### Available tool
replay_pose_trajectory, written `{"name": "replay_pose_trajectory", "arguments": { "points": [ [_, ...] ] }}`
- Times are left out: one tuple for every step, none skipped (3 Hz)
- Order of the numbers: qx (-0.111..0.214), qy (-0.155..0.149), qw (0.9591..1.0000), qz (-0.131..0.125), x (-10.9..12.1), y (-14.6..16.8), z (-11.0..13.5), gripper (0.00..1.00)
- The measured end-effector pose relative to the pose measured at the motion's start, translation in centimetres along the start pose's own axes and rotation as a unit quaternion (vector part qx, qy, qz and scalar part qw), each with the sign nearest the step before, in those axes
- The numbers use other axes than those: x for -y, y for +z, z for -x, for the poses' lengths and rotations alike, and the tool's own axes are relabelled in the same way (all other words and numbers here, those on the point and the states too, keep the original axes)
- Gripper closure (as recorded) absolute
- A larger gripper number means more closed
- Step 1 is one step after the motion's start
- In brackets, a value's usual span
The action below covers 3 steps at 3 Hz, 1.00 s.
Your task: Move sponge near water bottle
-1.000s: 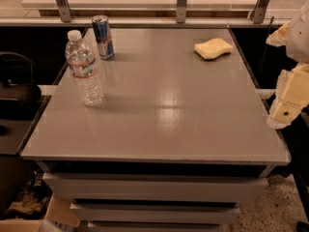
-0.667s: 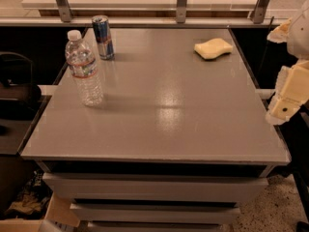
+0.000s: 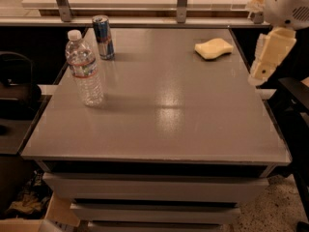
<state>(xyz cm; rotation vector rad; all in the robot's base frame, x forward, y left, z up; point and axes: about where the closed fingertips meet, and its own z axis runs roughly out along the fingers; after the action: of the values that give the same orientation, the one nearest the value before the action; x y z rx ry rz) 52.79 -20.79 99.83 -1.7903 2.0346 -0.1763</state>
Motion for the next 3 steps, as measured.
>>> {"name": "replay_pose_trajectory", "arguments": {
  "points": [
    [0.019, -0.027, 0.9988, -0.037, 4.6, 1.4, 1.3, 0.00],
    [0.034, -0.040, 0.9956, -0.078, 9.0, 4.5, 2.8, 0.00],
    [0.034, -0.040, 0.9956, -0.077, 8.9, 4.5, 2.8, 0.00]
  ]
}}
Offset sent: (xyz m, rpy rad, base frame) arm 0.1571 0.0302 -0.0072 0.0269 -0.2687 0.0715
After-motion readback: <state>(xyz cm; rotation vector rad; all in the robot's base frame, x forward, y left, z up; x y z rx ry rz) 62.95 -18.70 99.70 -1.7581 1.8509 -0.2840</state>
